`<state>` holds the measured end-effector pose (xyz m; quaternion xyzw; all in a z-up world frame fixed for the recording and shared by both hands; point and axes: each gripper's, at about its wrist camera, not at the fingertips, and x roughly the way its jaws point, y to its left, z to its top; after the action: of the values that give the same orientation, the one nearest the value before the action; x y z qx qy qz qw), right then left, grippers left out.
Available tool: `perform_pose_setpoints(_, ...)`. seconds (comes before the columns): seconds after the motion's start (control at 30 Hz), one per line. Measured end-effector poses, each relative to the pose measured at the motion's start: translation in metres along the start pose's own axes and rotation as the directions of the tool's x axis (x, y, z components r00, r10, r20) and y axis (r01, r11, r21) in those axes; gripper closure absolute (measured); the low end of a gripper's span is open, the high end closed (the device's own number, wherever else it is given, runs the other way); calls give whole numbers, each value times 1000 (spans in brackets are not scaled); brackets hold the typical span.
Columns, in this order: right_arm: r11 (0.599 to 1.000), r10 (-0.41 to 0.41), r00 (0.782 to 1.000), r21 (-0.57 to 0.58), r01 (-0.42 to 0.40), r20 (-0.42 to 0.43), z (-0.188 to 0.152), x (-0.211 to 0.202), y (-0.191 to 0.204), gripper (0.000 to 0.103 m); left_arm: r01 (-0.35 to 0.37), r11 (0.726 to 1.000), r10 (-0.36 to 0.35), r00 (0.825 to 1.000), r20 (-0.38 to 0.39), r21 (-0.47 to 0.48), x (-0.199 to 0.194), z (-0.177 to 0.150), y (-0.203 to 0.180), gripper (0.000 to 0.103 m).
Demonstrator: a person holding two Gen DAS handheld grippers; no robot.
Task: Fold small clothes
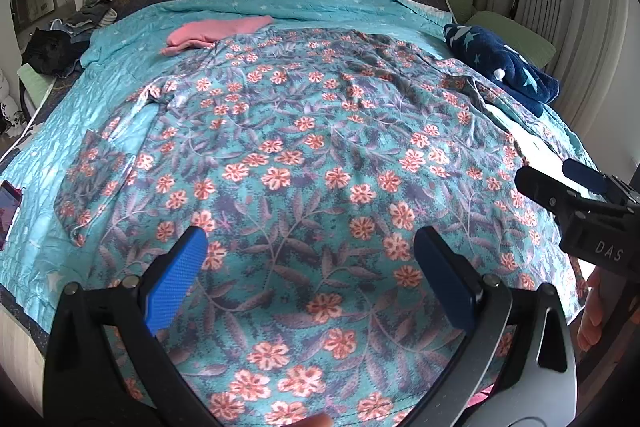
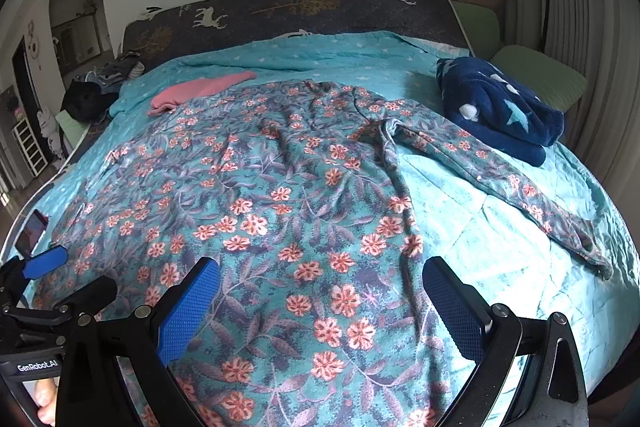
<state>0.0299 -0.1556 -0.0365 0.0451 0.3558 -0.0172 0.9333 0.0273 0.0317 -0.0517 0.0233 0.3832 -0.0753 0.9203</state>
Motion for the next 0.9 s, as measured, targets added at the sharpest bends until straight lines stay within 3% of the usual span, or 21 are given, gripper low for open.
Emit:
perform_pose_setpoints(0.33,1000,0,999,7,-1,33,-5,-16,1,0,-18,1000,18,999,33,8,-16,-6,-2,0)
perform_pose_setpoints(0.57,997,-73,995,18,72,72,-6,-26,2,0,-43,999,43,995,85,3,-31,-7,-1,0)
perform_pose_setpoints(0.9,998,-63,995,31,61,80,-7,-34,4,0,-40,998,44,996,83,-50,-34,-9,9,0)
